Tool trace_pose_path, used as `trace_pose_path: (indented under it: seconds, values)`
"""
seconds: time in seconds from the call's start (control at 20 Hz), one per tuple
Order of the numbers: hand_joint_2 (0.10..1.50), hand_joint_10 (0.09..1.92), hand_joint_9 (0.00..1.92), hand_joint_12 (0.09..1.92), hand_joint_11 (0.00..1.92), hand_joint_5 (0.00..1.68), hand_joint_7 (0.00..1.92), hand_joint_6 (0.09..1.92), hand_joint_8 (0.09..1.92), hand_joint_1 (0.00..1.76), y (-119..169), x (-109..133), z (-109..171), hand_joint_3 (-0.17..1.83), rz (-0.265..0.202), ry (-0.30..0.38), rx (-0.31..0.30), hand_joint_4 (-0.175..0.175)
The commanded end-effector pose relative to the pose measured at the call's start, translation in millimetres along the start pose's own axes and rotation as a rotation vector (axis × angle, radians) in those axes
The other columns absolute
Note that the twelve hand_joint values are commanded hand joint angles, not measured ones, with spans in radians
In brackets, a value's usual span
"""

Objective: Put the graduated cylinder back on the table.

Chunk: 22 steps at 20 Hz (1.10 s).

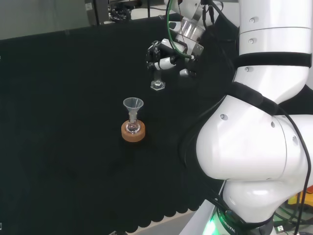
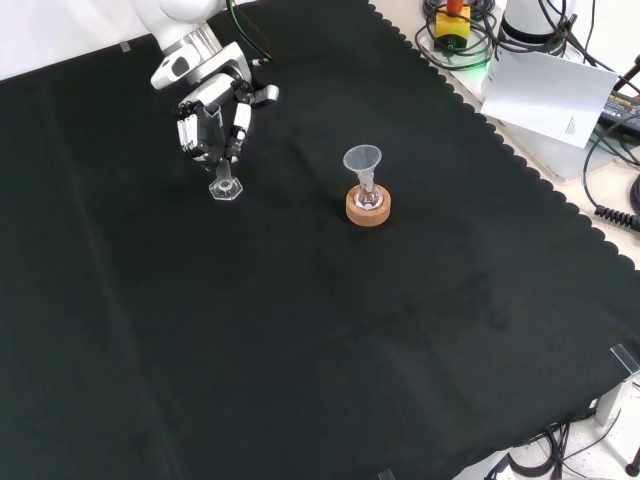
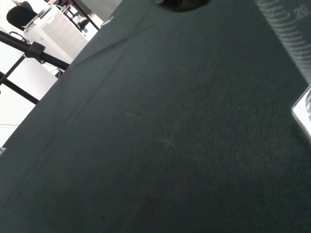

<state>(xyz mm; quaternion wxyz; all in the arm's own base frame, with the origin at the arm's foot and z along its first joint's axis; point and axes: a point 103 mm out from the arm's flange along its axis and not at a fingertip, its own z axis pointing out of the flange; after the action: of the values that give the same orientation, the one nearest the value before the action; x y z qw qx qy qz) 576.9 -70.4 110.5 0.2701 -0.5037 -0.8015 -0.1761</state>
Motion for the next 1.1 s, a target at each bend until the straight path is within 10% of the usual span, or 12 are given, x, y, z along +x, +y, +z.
trace_pose_path:
  seconds: [0.05,1.1]
  values:
    - [1.12,0.09,1.15,1.1,0.78,0.76,0.8,0.76,0.59,1.09,-2.0,3.3,-5.0,-0.14,0.003,-0.008,0.015,-0.04]
    - [0.98,0.09,0.71,1.35,0.29,0.4,0.31,0.31,0.67,0.9,-40.8,48.2,-115.9,-0.17,0.069,-0.166,-0.094,-0.063]
